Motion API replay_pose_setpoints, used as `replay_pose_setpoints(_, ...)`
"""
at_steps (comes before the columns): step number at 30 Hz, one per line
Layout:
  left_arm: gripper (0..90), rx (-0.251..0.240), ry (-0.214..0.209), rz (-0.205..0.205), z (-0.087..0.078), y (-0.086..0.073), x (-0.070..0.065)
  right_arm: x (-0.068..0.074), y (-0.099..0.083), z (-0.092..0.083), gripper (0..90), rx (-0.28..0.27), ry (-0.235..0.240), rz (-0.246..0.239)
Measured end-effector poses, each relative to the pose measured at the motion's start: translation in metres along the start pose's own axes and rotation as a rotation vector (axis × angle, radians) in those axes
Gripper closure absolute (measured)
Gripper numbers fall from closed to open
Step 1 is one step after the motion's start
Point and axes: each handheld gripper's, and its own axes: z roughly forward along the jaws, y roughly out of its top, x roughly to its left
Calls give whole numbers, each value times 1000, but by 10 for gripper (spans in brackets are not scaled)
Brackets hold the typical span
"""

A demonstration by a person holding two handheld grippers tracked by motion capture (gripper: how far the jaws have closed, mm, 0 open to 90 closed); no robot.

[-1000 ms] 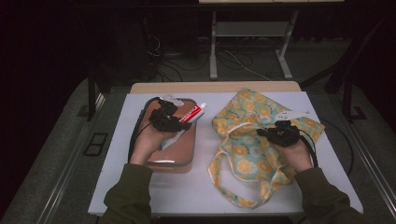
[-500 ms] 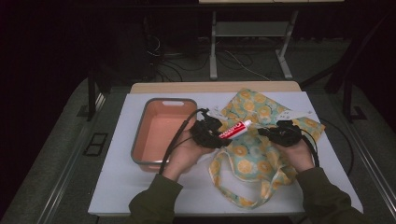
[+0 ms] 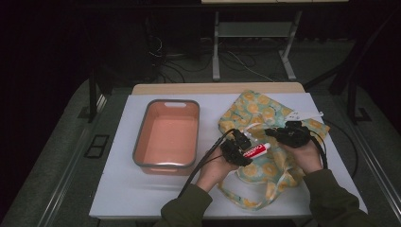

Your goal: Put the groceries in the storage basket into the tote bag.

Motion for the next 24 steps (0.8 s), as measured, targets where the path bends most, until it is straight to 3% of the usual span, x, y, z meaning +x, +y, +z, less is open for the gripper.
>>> replay_pose_setpoints(5, 732, 23, 18, -17, 18, -2, 4, 1, 0, 0, 894, 1, 2, -2)
replay_pose_setpoints(8, 718, 6, 20, -9, 18, -2, 5, 0, 0, 0, 894, 0, 1, -2)
replay_pose_setpoints(10, 663, 0, 25, 7, 17, -4, 4, 1, 0, 0, 894, 0, 2, -3)
replay_pose_setpoints(14, 472, -50, 25, -13, 4, -8, 6, 1, 0, -1, 894, -2, 2, -5)
replay_pose_setpoints(17, 373, -55, 30, 2, -8, -16, 5, 1, 0, -1, 894, 0, 0, -5)
replay_pose_setpoints(24, 305, -73, 76, -17, -26, -40, -3, 1, 0, 0, 894, 1, 0, -7)
